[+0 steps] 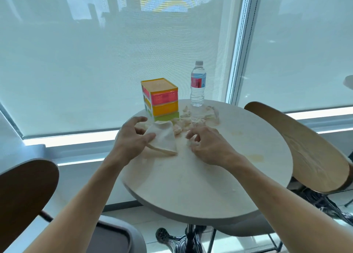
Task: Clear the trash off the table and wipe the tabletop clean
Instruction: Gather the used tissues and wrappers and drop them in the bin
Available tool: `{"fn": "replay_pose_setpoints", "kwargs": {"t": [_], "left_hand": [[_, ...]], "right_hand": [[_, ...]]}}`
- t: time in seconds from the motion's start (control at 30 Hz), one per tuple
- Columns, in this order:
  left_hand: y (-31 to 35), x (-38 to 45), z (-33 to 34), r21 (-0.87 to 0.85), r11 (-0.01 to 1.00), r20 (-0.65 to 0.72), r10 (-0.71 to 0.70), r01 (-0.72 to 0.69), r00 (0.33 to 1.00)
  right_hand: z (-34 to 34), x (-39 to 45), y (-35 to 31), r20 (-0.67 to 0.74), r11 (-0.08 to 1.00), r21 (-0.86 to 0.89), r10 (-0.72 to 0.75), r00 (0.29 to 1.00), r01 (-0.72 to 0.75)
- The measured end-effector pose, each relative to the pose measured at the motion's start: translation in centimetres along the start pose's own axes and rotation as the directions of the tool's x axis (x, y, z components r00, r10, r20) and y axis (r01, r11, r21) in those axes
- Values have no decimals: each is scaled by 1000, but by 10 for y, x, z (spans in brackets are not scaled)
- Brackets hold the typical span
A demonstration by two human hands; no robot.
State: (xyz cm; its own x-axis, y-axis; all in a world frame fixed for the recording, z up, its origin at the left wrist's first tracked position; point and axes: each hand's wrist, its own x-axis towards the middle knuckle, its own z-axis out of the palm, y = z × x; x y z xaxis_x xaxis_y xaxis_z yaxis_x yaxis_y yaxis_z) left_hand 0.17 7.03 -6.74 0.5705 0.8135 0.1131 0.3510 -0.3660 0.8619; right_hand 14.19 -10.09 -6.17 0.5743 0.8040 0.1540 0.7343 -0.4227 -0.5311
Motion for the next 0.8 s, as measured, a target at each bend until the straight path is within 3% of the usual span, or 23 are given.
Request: {"fn": "replay_pose_setpoints", "kwargs": {"t": [0.13, 0.3, 0.53, 0.8], "left_hand": [[10, -11, -1, -201, 979, 31, 35, -28, 999], [28, -34, 5, -235, 967, 5, 104, -100, 995], [60, -72, 31, -330, 939, 83, 130, -96, 988], [99, -125, 83, -353, 926, 161, 202, -135, 966]], "right_hand": [[-7, -4, 2, -161, 989, 147, 26, 987, -2], [-31, -18, 6, -265, 954, 298, 62, 962, 21], [-67, -55, 24, -307, 906, 421, 100, 946, 41], [-106, -123, 77, -336, 901, 435, 156, 929, 6]]}}
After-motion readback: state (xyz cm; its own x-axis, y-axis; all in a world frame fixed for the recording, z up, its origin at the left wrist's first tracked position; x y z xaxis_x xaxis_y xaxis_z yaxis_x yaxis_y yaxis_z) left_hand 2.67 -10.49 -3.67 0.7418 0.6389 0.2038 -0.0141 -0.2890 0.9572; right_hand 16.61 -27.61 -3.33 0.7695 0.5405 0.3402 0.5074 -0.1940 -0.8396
